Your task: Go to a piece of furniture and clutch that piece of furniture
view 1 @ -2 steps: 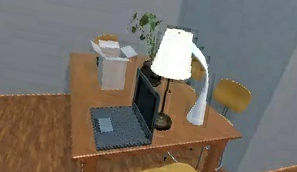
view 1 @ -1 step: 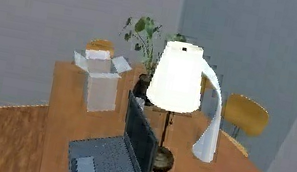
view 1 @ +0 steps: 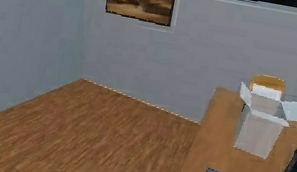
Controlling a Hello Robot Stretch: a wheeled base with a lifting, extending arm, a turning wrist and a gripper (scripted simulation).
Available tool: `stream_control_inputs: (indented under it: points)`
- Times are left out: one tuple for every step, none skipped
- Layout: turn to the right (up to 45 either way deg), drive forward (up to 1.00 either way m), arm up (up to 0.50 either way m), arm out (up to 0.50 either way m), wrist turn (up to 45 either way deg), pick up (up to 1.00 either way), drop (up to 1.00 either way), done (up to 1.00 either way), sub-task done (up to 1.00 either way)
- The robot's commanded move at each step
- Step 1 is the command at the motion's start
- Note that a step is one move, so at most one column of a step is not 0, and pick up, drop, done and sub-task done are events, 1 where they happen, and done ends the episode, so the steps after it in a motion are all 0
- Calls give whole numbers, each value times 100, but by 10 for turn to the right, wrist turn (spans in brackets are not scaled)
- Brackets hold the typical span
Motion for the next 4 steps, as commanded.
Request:
stream_control_inputs:
  points:
    - [-210,0,0,0,0,0,0,0,0]
    - [450,0,0,0,0,0,0,0,0]
    - [450,0,0,0,0,0,0,0,0]
    - [420,0,0,0,0,0,0,0,0]
